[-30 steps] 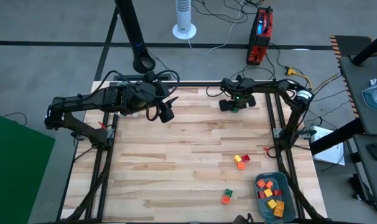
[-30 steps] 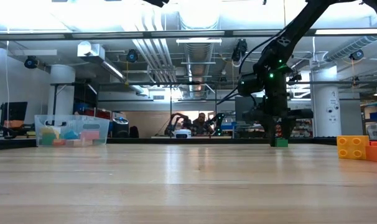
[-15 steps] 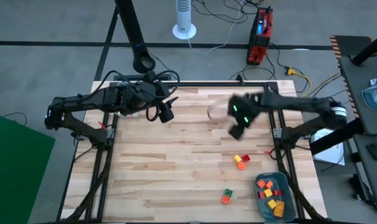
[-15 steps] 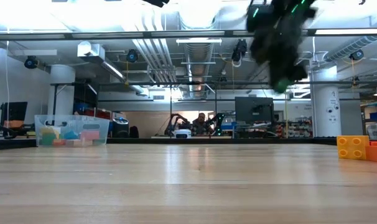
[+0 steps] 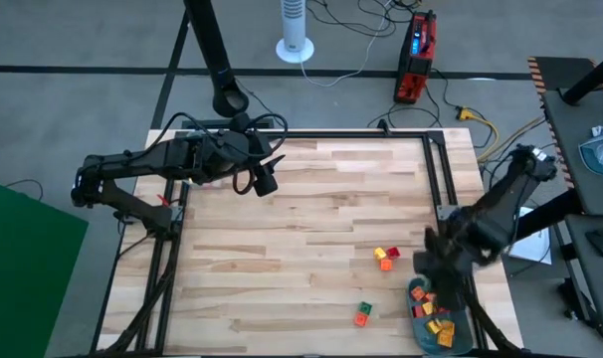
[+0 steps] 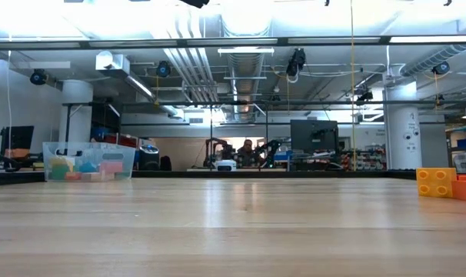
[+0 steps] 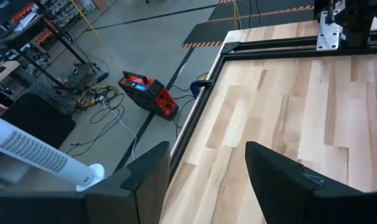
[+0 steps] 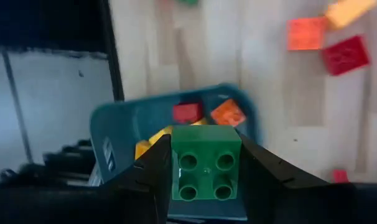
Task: Sort blocks by size
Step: Put the green square game piece into the blue bin, then put the yellow square game piece into the blue bin
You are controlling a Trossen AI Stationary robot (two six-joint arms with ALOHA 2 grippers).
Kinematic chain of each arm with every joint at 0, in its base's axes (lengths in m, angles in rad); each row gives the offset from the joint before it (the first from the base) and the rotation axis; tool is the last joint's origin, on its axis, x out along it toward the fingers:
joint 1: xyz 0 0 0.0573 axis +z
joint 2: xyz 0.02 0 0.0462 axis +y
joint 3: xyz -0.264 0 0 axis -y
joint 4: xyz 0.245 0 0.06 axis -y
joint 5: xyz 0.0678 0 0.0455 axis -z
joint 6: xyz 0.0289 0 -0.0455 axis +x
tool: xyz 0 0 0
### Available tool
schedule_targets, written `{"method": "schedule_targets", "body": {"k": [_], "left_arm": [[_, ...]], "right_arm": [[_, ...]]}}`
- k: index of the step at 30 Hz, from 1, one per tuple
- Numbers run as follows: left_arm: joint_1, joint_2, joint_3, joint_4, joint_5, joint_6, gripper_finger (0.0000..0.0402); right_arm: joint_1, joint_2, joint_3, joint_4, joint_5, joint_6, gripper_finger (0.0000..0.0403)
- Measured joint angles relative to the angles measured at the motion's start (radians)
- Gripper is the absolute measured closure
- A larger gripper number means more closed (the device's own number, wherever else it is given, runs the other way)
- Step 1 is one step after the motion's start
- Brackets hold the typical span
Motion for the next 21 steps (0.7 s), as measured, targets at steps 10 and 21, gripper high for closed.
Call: {"method": "schedule_targets", "body": {"k": [10, 21], "left_arm": [[0.000, 0.000, 0.000, 0.000, 0.000, 0.011, 0.0206], [0.000, 0.000, 0.000, 0.000, 0.000, -0.011, 0.0206]], "right_arm": [[0.235, 0.209, -0.001, 0.061, 0.033, 0.139, 0.0184], [0.023, 0.289, 0.066, -0.022, 0.231, 0.219, 0.0157]]}}
